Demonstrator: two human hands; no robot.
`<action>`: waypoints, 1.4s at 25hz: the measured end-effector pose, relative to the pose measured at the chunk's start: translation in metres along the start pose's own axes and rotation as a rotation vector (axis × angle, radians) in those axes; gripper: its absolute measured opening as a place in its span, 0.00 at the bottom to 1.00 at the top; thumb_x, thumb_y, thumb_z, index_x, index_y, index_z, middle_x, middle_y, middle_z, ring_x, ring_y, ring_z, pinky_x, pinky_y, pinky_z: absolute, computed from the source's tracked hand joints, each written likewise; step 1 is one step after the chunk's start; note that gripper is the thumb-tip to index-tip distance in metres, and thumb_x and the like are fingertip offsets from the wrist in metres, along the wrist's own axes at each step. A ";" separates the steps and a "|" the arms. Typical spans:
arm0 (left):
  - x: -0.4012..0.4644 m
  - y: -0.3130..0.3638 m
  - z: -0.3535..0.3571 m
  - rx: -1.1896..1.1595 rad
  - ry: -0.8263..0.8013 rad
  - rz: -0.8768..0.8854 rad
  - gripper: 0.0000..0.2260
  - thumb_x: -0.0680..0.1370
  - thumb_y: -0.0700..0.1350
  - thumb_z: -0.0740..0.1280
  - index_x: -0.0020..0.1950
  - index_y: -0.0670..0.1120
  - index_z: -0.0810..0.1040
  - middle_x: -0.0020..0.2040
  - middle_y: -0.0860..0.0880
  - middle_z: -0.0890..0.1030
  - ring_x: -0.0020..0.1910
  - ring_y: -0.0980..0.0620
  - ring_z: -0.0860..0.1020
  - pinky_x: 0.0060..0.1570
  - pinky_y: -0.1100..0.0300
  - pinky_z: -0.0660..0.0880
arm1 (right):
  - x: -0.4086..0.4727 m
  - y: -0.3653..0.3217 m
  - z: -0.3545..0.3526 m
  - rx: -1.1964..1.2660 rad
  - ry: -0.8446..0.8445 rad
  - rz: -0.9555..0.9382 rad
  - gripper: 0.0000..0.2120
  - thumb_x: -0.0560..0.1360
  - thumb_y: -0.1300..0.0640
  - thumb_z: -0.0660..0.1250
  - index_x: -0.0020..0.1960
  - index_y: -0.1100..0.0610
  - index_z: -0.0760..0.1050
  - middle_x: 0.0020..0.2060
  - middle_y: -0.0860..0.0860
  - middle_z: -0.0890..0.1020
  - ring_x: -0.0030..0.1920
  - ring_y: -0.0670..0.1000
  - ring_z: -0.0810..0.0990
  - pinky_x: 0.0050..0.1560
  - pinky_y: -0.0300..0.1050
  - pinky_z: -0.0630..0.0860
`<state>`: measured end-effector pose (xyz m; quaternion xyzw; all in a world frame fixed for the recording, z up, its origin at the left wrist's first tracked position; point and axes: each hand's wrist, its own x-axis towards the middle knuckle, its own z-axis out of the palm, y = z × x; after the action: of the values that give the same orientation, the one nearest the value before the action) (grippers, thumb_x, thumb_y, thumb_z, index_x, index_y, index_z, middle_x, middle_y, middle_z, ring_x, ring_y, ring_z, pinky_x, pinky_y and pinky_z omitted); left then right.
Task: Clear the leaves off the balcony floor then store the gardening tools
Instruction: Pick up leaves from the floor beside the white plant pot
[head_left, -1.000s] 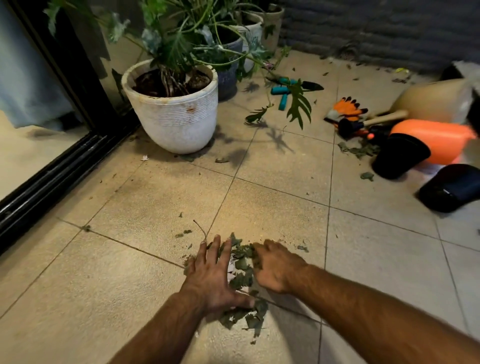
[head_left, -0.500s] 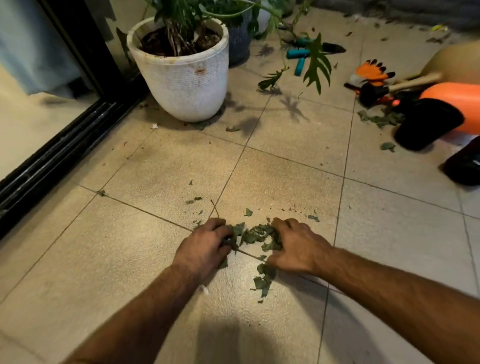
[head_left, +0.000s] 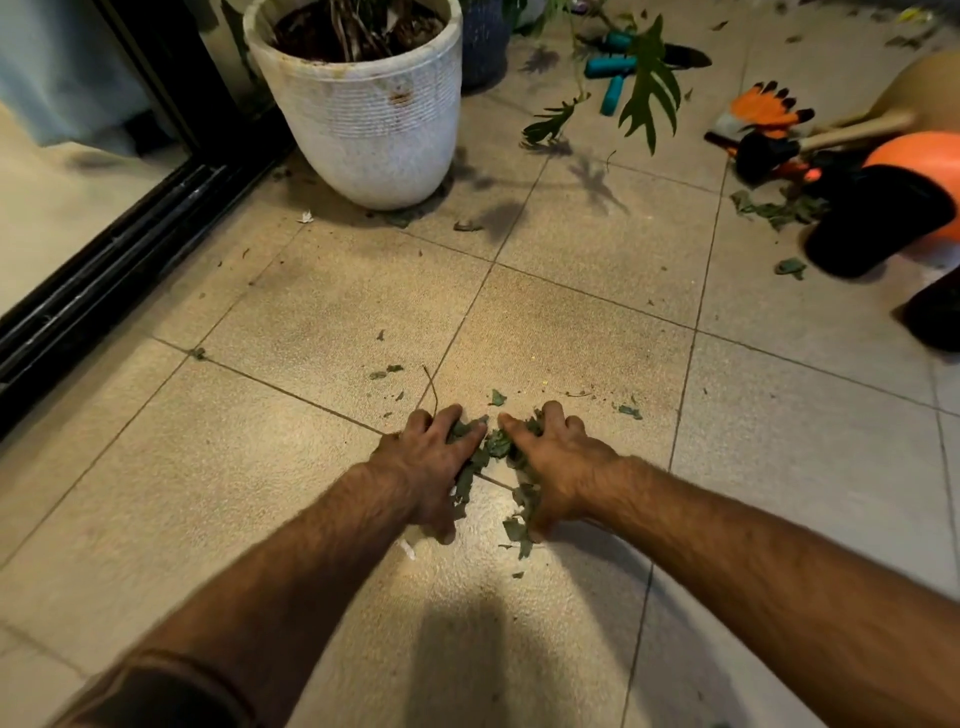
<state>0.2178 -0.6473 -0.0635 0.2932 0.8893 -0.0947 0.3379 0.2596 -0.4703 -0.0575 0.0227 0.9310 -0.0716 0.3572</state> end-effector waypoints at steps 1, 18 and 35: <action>0.000 -0.002 -0.002 -0.035 0.023 0.002 0.52 0.70 0.55 0.78 0.82 0.58 0.45 0.82 0.50 0.45 0.78 0.40 0.53 0.70 0.38 0.69 | 0.002 0.003 0.001 0.033 0.052 -0.034 0.52 0.67 0.51 0.82 0.81 0.41 0.53 0.70 0.54 0.61 0.66 0.56 0.70 0.59 0.55 0.80; 0.018 -0.064 -0.016 -0.466 0.256 -0.279 0.35 0.82 0.60 0.59 0.83 0.51 0.47 0.83 0.46 0.44 0.81 0.40 0.46 0.79 0.40 0.51 | 0.024 -0.032 -0.023 0.054 0.232 -0.129 0.37 0.76 0.61 0.70 0.81 0.52 0.58 0.80 0.54 0.58 0.78 0.59 0.59 0.74 0.60 0.67; 0.006 -0.005 -0.013 -0.605 -0.216 -0.346 0.69 0.65 0.51 0.82 0.72 0.58 0.20 0.76 0.43 0.23 0.79 0.31 0.44 0.71 0.35 0.66 | 0.006 -0.031 -0.005 0.159 0.022 0.146 0.53 0.71 0.37 0.73 0.83 0.44 0.42 0.78 0.57 0.52 0.77 0.63 0.54 0.68 0.65 0.71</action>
<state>0.2042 -0.6444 -0.0578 0.0137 0.8729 0.0864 0.4801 0.2492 -0.5001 -0.0538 0.1194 0.9221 -0.1187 0.3484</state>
